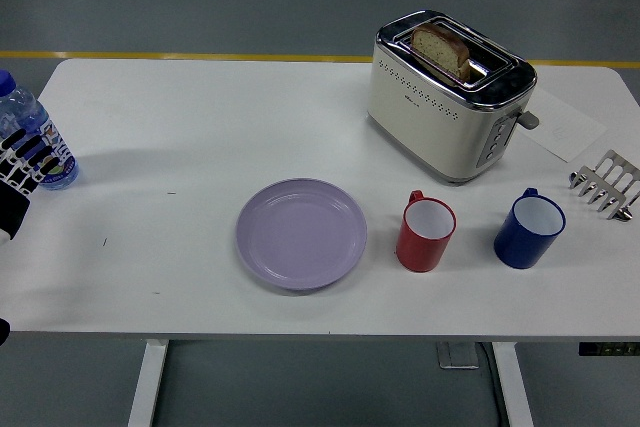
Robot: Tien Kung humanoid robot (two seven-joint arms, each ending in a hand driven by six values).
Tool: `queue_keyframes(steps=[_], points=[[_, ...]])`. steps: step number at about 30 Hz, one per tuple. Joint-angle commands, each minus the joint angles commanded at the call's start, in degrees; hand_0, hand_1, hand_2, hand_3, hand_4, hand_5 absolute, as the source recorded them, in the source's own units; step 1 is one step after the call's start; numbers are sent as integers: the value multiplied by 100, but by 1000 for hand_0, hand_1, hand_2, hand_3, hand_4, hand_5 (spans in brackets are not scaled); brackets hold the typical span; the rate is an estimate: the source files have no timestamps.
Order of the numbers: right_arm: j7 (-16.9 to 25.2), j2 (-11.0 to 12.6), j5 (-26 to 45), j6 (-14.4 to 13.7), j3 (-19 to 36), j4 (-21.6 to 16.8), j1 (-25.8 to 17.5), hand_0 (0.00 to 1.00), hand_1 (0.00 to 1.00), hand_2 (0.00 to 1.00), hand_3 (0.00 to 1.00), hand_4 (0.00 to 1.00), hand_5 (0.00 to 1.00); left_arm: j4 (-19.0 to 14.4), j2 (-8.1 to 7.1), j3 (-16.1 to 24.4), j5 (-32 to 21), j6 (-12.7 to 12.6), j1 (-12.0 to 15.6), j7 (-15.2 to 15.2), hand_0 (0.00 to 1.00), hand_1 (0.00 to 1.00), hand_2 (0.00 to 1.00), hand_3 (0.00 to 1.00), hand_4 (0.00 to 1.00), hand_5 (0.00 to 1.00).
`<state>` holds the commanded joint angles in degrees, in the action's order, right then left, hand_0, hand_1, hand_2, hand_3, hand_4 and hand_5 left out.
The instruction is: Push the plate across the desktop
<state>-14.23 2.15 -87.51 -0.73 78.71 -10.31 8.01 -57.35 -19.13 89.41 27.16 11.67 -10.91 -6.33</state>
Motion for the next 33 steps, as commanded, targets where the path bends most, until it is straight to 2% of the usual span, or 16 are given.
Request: queue_keyframes(steps=[33], points=[[3, 20, 30, -13, -10, 0, 15, 673, 649, 682, 601, 451, 203, 60, 196, -277, -71, -27, -67, -113, 659, 671, 646, 607, 511, 998]])
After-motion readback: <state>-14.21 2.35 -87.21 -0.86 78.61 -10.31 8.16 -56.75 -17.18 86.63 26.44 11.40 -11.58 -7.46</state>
